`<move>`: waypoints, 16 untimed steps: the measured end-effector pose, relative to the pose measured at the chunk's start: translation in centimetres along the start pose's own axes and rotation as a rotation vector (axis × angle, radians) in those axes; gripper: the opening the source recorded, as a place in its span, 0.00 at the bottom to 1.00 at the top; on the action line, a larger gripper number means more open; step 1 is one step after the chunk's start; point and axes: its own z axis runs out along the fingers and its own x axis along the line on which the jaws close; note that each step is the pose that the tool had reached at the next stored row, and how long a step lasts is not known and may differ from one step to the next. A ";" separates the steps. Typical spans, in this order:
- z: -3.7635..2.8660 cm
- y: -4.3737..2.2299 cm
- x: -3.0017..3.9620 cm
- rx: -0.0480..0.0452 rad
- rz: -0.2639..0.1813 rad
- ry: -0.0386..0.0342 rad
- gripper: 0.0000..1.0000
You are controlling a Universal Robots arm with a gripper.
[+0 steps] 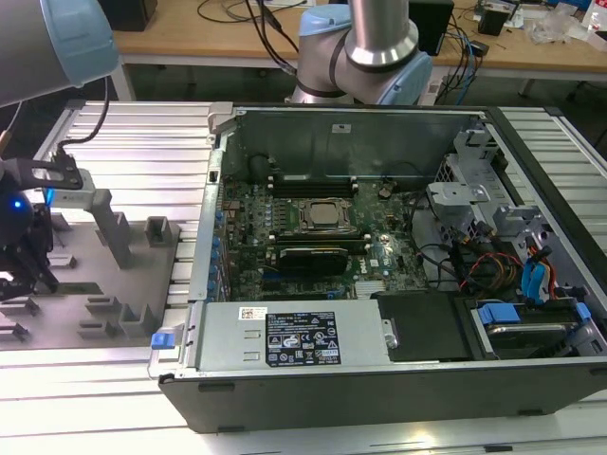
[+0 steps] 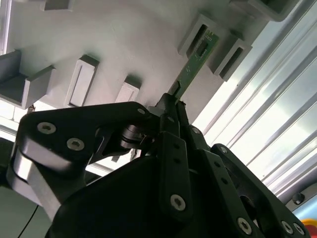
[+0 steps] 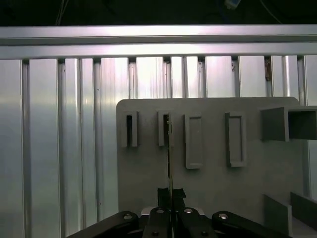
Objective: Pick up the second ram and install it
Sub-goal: 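Pick up the second ram and move it above second insertion slot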
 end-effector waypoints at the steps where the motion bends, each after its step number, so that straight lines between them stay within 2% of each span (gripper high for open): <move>1: -0.26 0.01 -0.01 -0.0001 0.000 0.0001 0.13; 16: -2.58 0.10 -0.06 -0.0001 0.000 0.0000 0.13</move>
